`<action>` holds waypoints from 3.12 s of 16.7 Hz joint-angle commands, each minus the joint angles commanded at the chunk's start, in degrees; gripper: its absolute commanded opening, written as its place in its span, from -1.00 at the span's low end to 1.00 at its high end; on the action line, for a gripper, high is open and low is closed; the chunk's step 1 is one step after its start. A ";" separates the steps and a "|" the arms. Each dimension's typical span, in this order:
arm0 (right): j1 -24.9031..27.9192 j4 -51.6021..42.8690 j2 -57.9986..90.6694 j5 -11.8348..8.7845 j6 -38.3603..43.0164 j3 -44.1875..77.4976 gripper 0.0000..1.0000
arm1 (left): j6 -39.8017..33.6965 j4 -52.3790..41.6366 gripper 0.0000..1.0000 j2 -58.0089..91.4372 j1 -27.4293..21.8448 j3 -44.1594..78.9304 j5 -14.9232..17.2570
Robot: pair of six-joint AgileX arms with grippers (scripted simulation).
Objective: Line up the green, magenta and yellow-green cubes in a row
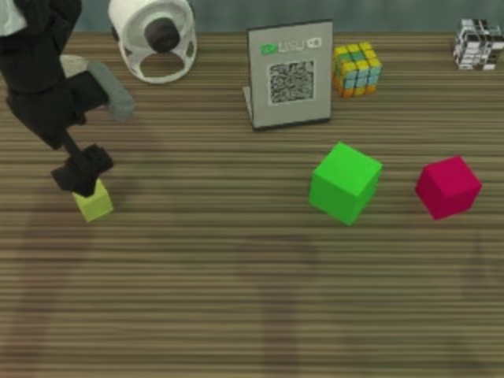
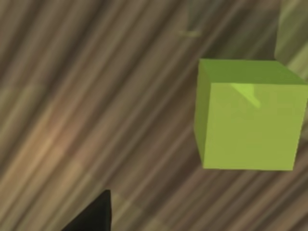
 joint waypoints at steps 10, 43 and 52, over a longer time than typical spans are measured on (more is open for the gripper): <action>0.00 0.00 0.00 0.00 0.00 0.00 1.00 | 0.13 16.11 1.00 6.04 0.10 -9.68 0.05; 0.00 0.00 0.00 0.00 0.00 0.00 1.00 | -0.69 6.91 -1.00 1.64 0.74 -4.85 1.08; 0.00 0.00 0.00 0.00 0.00 0.00 1.00 | -0.82 1.85 -1.00 -0.10 0.05 -1.19 1.02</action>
